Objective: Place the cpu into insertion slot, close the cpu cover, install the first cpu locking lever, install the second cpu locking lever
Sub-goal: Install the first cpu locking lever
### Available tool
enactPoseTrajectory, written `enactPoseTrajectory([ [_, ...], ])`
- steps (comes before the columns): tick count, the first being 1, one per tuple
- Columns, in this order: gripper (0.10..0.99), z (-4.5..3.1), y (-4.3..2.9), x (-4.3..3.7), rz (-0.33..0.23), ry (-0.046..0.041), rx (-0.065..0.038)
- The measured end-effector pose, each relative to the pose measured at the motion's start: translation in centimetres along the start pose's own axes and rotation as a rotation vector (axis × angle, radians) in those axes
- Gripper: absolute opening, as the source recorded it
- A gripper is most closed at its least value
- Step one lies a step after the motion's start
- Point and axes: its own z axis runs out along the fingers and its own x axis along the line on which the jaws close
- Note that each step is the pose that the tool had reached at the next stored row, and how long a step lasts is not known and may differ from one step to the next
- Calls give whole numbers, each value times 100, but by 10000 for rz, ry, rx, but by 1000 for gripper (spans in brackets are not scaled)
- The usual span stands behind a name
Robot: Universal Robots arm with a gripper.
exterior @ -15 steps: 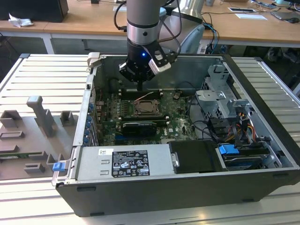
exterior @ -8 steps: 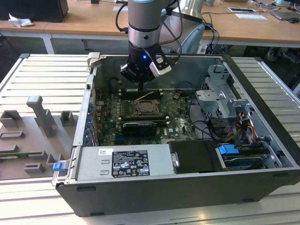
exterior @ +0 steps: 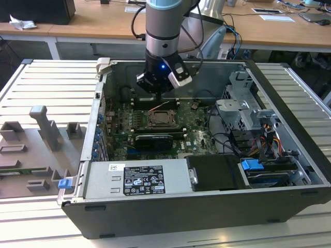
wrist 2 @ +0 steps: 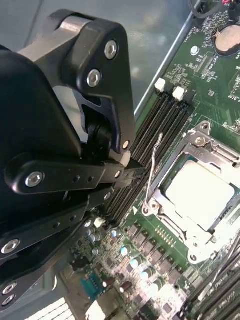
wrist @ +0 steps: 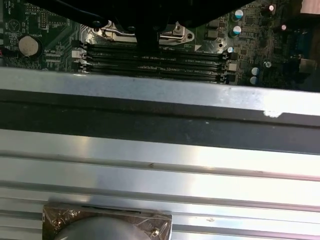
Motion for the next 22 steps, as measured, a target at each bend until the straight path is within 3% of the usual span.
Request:
enactPoseTrajectory([
  [3,106,25,-4,-15,61,-17,-95],
  [22,106,253,-46,-223,182,-33,-90],
])
